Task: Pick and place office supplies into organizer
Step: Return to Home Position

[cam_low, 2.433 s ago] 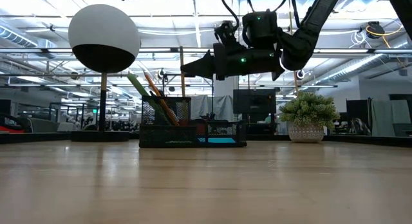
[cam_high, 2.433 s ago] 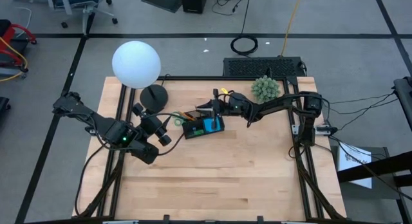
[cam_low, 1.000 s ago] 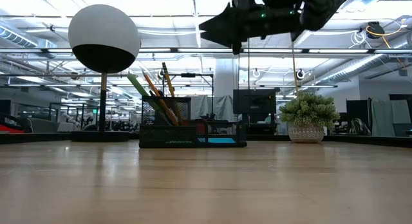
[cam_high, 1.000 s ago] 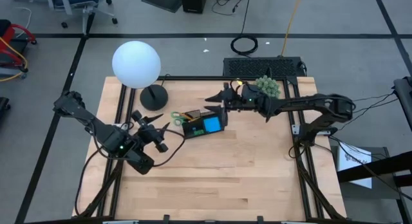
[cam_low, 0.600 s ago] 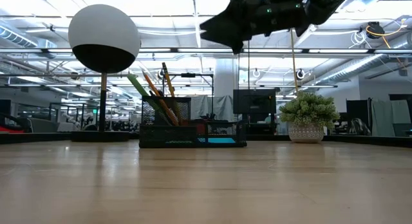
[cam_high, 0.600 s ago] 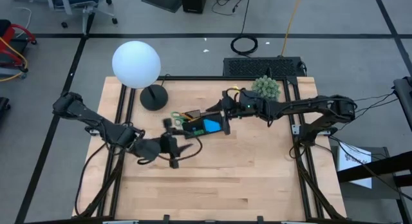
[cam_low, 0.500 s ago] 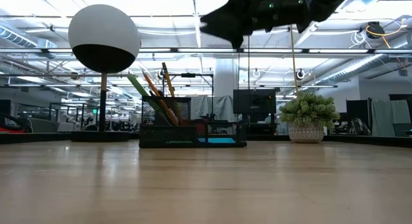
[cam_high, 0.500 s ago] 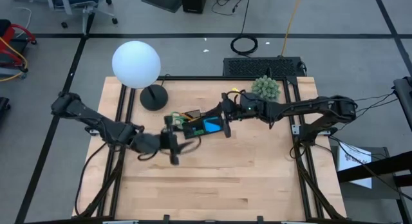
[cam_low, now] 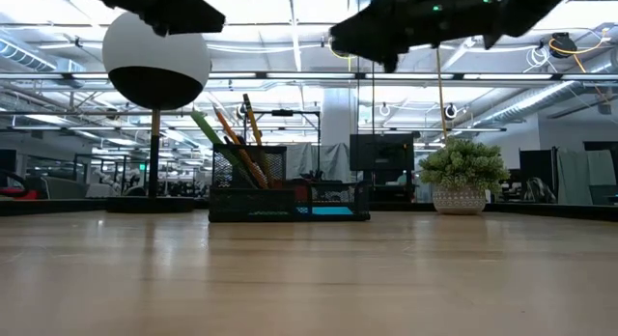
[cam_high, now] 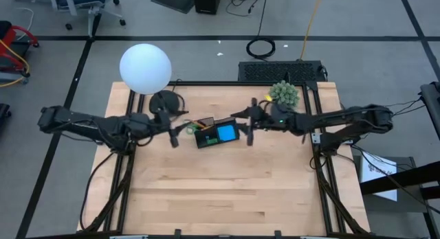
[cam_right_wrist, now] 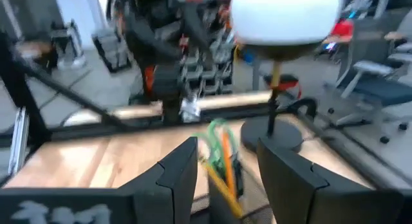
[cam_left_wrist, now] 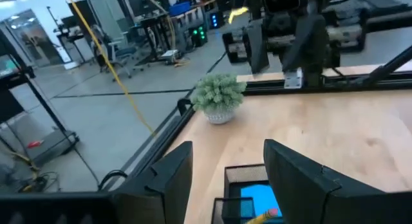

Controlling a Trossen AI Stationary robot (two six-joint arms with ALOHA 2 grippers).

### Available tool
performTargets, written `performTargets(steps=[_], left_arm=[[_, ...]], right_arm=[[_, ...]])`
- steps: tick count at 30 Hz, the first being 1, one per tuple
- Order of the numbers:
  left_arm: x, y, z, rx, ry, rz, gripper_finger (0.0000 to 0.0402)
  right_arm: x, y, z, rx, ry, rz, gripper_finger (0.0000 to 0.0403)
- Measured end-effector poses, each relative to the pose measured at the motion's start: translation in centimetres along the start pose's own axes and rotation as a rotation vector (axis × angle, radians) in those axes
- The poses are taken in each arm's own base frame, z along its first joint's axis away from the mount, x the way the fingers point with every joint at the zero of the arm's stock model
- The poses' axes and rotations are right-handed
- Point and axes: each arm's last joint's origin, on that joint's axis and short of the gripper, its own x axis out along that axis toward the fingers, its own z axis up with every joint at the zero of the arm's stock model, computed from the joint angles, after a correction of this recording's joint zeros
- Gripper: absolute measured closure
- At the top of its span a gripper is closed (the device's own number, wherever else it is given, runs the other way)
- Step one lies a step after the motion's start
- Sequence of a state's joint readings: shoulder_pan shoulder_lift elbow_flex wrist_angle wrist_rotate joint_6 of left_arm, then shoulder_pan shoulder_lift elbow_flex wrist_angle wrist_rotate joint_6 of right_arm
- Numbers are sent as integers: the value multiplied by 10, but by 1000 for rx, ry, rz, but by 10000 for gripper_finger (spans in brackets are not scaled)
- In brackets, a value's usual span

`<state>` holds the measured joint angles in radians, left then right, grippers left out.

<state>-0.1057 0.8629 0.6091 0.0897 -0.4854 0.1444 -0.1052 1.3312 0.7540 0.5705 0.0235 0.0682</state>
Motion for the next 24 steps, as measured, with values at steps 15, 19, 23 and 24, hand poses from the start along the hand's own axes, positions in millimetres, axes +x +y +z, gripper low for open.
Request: performTargets(steps=[15,19,23,24], left_arm=[[-6,19,-9,-28,-11,-16,206],[-5,22,-10,-39,-7,-30,206],[-5,22,-10,-46,-10,-62,206],[-5,22,-10,-46,-12,-65,206]], right_arm=[[-108,-23,4,78,-203,128,250],[-125,-27,-2,95,-246,102,250],[-134,-23,-11,110,-377,139,250],[-136,-22,-13,112,-401,147,250]])
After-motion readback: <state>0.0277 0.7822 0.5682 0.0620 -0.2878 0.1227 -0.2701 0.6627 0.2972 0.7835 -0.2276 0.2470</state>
